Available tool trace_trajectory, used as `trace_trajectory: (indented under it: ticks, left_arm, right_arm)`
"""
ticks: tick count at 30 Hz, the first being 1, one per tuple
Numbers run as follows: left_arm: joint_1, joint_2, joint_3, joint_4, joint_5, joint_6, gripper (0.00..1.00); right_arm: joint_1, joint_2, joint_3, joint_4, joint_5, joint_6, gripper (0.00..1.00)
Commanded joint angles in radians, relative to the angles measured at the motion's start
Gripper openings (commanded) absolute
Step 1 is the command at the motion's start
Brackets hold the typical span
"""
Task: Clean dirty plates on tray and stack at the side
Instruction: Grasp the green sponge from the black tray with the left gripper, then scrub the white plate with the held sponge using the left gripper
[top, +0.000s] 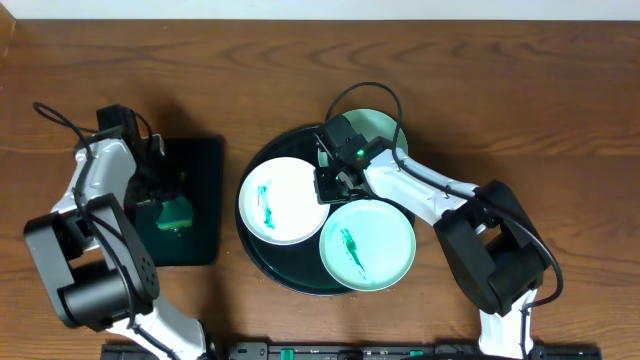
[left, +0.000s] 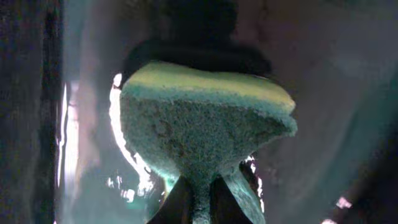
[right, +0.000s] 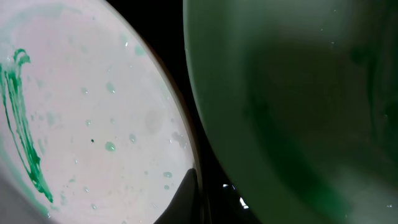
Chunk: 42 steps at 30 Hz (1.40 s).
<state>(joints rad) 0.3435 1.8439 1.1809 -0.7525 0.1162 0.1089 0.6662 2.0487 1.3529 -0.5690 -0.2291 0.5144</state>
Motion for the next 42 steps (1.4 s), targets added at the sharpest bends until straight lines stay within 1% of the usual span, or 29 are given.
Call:
trace_trajectory:
  ticks: [1, 5, 11, 14, 17, 21, 24, 26, 30, 33, 38, 42]
  left_arm:
    - [-0.003, -0.112, 0.056, -0.055, 0.082, -0.025, 0.07]
    - [-0.004, -0.237, 0.058, -0.105, 0.090, -0.061, 0.07]
    - [-0.030, -0.360, 0.058, -0.179, 0.111, -0.083, 0.07]
    - [-0.081, -0.389, 0.058, -0.189, 0.159, -0.108, 0.07]
    - [-0.166, -0.391, 0.056, -0.185, 0.161, -0.195, 0.07]
    - [-0.285, -0.368, 0.040, -0.178, 0.151, -0.307, 0.07]
    - [-0.369, -0.335, 0.007, -0.177, 0.083, -0.423, 0.07]
    - [-0.414, -0.307, -0.013, -0.160, 0.055, -0.463, 0.07]
    - [-0.484, -0.240, -0.037, -0.087, 0.055, -0.496, 0.07]
    - [-0.515, -0.165, -0.045, -0.044, 0.043, -0.552, 0.07]
    - [-0.531, -0.054, -0.045, -0.039, 0.037, -0.584, 0.07]
    - [-0.546, -0.012, -0.047, -0.058, 0.036, -0.601, 0.08]
  right_arm:
    - [0.006, 0.011, 0.021, 0.002, -0.034, -0.021, 0.01]
    - [0.006, 0.011, 0.024, 0.002, -0.034, -0.021, 0.01]
    - [0.007, 0.011, 0.028, 0.003, -0.038, -0.021, 0.01]
    - [0.006, 0.011, 0.028, 0.005, -0.039, -0.021, 0.01]
    - [0.005, 0.011, 0.028, 0.000, -0.042, -0.021, 0.01]
    - [-0.005, 0.011, 0.028, -0.012, -0.054, -0.021, 0.01]
    - [-0.011, 0.011, 0.028, -0.014, -0.060, -0.018, 0.01]
    - [-0.011, 0.011, 0.028, -0.014, -0.060, -0.013, 0.01]
    - [-0.011, 0.011, 0.028, -0.014, -0.060, -0.014, 0.01]
    - [-0.011, 0.011, 0.028, -0.018, -0.060, -0.014, 0.01]
    - [-0.011, 0.011, 0.028, -0.018, -0.060, -0.014, 0.01]
    - [-0.012, 0.011, 0.028, -0.018, -0.060, -0.014, 0.01]
